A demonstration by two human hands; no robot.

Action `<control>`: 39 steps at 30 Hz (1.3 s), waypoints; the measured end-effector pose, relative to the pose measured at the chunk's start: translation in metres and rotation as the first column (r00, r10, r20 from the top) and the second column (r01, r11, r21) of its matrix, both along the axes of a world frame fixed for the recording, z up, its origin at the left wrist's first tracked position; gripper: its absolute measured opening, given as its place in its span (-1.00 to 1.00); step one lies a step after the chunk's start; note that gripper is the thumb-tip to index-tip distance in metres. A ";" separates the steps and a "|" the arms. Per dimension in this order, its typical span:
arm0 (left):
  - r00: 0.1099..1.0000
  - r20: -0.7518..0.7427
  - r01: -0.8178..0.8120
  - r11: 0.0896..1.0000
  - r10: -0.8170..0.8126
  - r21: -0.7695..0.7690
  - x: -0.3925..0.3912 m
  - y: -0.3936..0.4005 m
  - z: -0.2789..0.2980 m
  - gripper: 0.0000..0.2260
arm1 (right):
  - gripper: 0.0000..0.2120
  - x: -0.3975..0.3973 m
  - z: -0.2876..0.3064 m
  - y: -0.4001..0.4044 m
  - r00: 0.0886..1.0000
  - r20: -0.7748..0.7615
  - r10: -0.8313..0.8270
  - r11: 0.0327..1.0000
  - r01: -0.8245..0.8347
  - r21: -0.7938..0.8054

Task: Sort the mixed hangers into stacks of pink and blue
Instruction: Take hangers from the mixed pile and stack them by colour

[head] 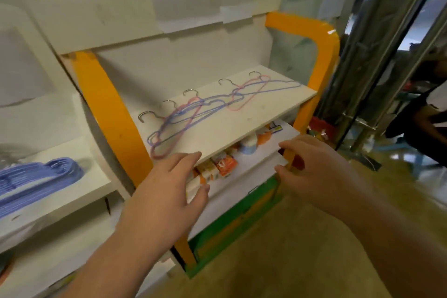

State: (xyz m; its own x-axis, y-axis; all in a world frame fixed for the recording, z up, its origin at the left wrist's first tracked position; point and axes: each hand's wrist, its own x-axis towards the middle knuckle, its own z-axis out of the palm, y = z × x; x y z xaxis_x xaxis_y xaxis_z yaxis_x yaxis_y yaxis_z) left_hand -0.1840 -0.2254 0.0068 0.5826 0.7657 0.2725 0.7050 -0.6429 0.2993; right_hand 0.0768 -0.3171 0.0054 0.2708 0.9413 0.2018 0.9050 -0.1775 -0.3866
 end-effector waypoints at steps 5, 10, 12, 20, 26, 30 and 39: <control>1.000 -0.013 0.000 0.999 -0.001 -0.047 0.049 0.053 -0.019 -0.43 | -0.47 0.047 -0.004 0.043 1.000 0.002 -0.007 0.999 0.007 -0.033; 0.999 -0.050 -0.001 0.999 -0.001 -0.038 0.102 0.119 -0.026 -0.42 | -0.50 0.086 0.002 0.095 1.000 -0.002 -0.012 0.999 0.012 -0.039; 0.997 -0.076 0.024 0.999 -0.027 -0.038 0.119 0.137 -0.029 -0.42 | -0.50 0.097 0.004 0.114 1.000 -0.014 0.004 0.999 -0.005 -0.039; 0.982 -0.182 -0.072 0.995 0.057 -0.074 0.147 0.197 -0.059 -0.41 | -0.49 0.135 -0.013 0.216 0.987 -0.080 0.143 0.987 -0.148 -0.064; 0.952 -0.188 -0.264 0.959 0.242 -0.105 0.176 0.267 -0.072 -0.26 | -0.52 0.171 -0.032 0.293 0.930 -0.195 0.310 0.939 -0.332 -0.088; 0.914 -0.273 -0.354 0.918 0.300 -0.178 0.187 0.311 -0.076 -0.18 | -0.56 0.199 -0.033 0.336 0.885 -0.252 0.390 0.900 -0.425 -0.098; 0.877 -0.307 -0.436 0.882 0.370 -0.181 0.205 0.325 -0.054 -0.24 | -0.52 0.278 -0.048 0.401 0.890 -0.137 0.435 0.874 -0.454 -0.171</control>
